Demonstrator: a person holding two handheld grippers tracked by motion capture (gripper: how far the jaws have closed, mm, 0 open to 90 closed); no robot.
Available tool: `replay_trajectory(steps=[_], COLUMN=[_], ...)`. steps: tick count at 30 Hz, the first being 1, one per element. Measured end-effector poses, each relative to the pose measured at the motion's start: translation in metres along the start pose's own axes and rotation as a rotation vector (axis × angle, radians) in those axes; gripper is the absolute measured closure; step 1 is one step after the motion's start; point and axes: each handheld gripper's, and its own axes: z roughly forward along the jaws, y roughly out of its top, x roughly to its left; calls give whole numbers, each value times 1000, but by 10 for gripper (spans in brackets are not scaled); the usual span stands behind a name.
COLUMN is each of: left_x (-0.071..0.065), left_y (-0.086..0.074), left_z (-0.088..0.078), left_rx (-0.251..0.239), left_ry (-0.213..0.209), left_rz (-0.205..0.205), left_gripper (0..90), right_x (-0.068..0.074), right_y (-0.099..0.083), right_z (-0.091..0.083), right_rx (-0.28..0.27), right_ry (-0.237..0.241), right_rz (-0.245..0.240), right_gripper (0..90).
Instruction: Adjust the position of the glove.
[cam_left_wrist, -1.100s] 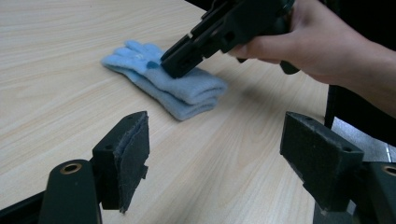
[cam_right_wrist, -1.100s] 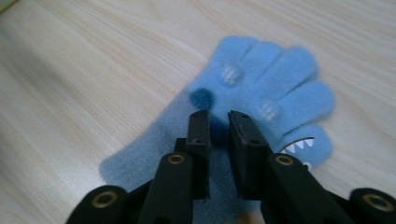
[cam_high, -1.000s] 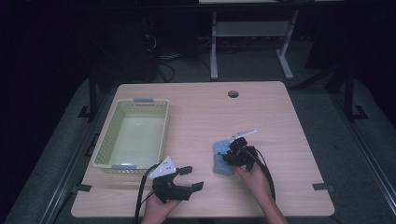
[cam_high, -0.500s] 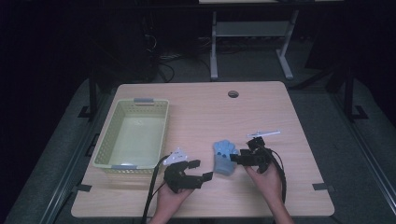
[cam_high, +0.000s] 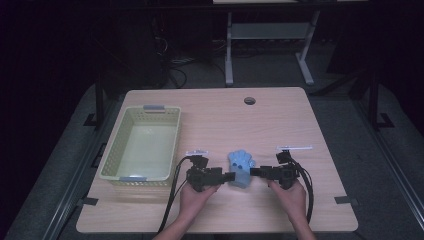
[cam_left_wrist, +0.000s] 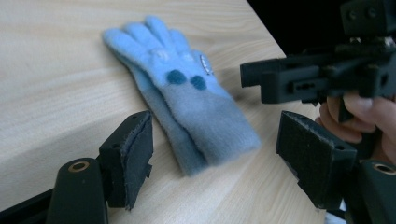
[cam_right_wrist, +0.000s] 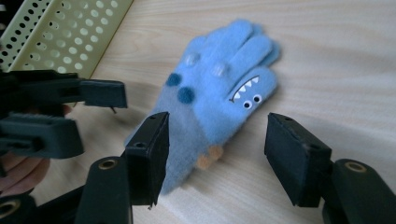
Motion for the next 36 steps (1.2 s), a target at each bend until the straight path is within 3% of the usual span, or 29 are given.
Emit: replay_trajectory(steps=[3, 6, 11, 17, 22, 36], left_x=[2, 6, 11, 10, 11, 15], left_y=[2, 3, 3, 2, 0, -1], left_z=[4, 6, 10, 14, 18, 22], left_rx=[17, 33, 54, 73, 95, 107], left_ry=[22, 0, -11, -29, -16, -26], left_rz=[-17, -60, -113, -115, -121, -147], left_gripper=[338, 356, 365, 415, 443, 567], right_x=[-2, -3, -9, -14, -15, -12], right_y=[-2, -3, -6, -10, -12, -16], right_z=[2, 4, 9, 15, 20, 27], right_rx=[3, 19, 32, 52, 54, 27], right_ry=[30, 39, 108, 144, 166, 168], right_rz=[24, 44, 110, 152, 177, 194], right_gripper=[415, 427, 446, 483, 527, 613])
